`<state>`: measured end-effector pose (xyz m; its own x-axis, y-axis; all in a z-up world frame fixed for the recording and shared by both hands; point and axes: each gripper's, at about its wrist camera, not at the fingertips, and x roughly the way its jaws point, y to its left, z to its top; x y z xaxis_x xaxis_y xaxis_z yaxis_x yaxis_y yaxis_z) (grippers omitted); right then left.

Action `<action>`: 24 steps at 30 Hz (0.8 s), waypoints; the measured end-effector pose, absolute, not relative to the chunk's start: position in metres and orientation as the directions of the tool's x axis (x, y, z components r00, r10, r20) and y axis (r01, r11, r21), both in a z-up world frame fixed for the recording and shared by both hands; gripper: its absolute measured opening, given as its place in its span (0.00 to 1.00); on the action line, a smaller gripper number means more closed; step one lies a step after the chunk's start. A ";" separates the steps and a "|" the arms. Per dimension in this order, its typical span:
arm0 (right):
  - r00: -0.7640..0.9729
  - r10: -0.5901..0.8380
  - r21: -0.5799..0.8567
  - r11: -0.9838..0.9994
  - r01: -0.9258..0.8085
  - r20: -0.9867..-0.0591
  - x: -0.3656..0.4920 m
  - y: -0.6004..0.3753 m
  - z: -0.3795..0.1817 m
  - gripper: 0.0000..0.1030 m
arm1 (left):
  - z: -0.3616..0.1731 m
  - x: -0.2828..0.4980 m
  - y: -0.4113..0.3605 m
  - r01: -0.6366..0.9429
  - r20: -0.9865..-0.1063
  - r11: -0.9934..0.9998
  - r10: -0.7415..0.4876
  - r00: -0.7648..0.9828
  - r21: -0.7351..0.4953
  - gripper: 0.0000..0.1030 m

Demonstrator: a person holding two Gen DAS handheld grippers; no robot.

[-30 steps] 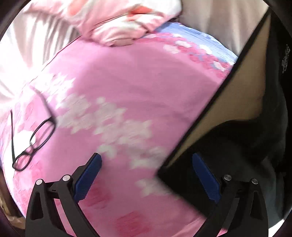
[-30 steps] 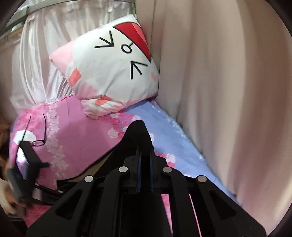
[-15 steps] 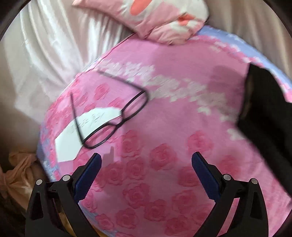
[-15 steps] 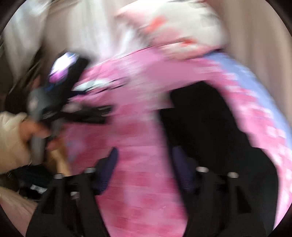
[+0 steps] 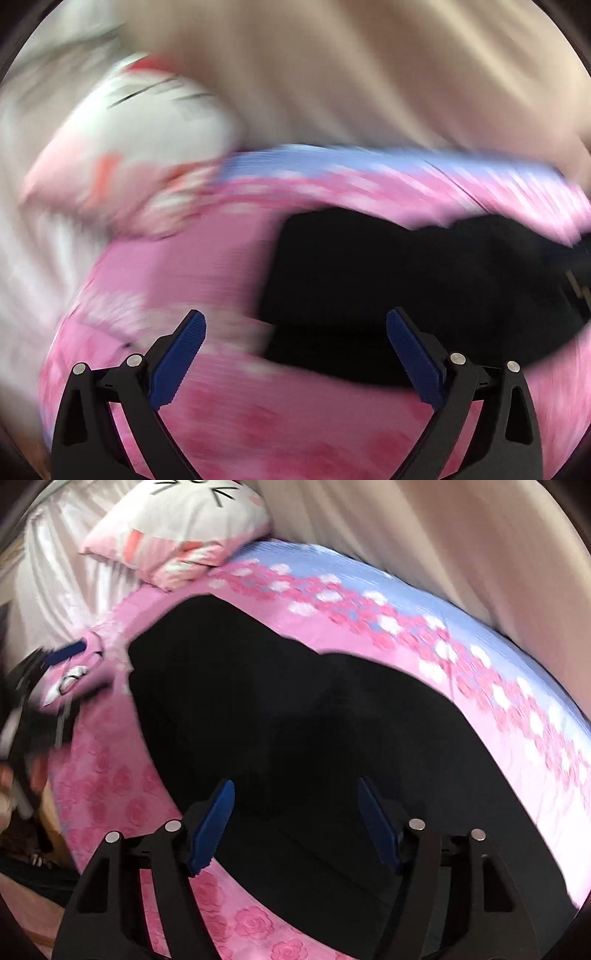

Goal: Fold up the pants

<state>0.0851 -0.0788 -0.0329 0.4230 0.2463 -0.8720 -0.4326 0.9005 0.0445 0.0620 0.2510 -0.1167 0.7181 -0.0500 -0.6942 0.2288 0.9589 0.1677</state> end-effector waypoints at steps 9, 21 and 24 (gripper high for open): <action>0.405 0.330 0.176 0.911 -0.373 -0.852 0.197 -0.157 -0.019 0.68 | -0.082 0.086 0.265 0.040 -0.590 0.997 0.005 0.808 0.062 0.94; 0.249 0.408 0.233 0.821 -0.521 -0.878 0.235 -0.158 -0.065 0.31 | -0.139 0.229 0.351 -0.269 -0.734 0.936 0.018 0.679 -0.225 0.88; 0.459 0.331 0.107 0.888 -0.447 -0.825 0.235 -0.170 -0.027 0.31 | -0.100 0.232 0.338 -0.212 -0.668 0.947 -0.003 0.744 -0.240 0.68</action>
